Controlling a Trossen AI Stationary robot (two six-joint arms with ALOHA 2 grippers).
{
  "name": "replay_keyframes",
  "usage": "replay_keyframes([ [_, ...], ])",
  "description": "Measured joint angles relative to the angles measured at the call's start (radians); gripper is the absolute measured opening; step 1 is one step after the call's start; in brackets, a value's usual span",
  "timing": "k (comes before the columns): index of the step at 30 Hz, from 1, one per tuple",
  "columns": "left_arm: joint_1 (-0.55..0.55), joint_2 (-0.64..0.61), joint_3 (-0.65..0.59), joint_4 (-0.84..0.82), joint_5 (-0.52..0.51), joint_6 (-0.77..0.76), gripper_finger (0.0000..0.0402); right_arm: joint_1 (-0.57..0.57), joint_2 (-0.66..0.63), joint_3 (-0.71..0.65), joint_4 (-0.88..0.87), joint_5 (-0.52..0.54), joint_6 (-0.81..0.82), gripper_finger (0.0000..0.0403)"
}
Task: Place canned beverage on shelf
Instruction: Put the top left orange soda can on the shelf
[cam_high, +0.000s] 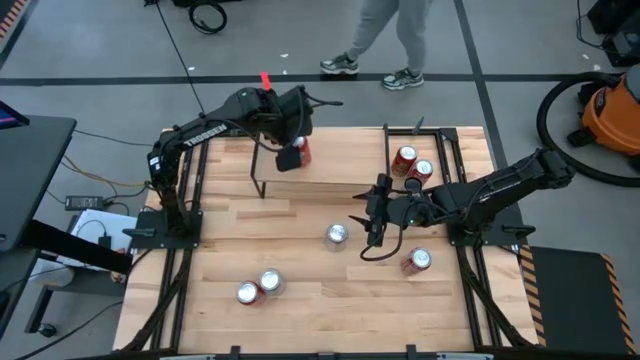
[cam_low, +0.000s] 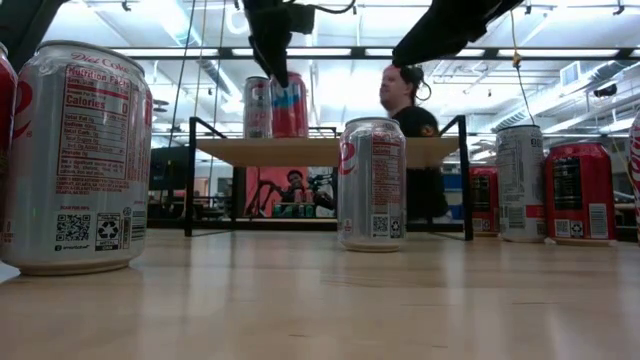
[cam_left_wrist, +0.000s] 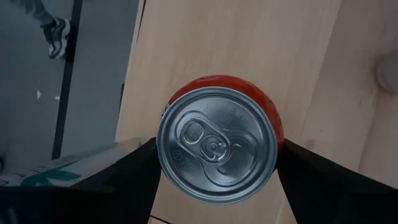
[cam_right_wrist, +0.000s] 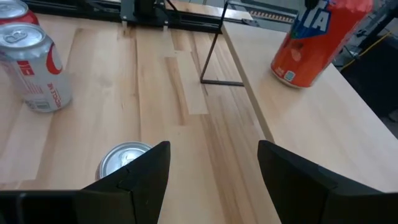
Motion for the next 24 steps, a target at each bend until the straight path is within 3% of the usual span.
replay_keyframes([
  [9, -0.032, 0.004, -0.002, 0.078, -0.008, 0.01, 0.0346, 0.002, 0.0, 0.0, 0.009, -0.01, -0.001, 0.0252],
  [18, -0.05, 0.001, -0.001, 0.087, -0.101, 0.047, 0.0352, 0.003, 0.0, 0.0, 0.017, -0.01, -0.001, 0.0252],
  [24, -0.076, -0.017, 0.076, 0.11, -0.142, 0.067, 0.0352, 0.003, 0.0, 0.0, 0.018, -0.003, -0.006, 0.0252],
])
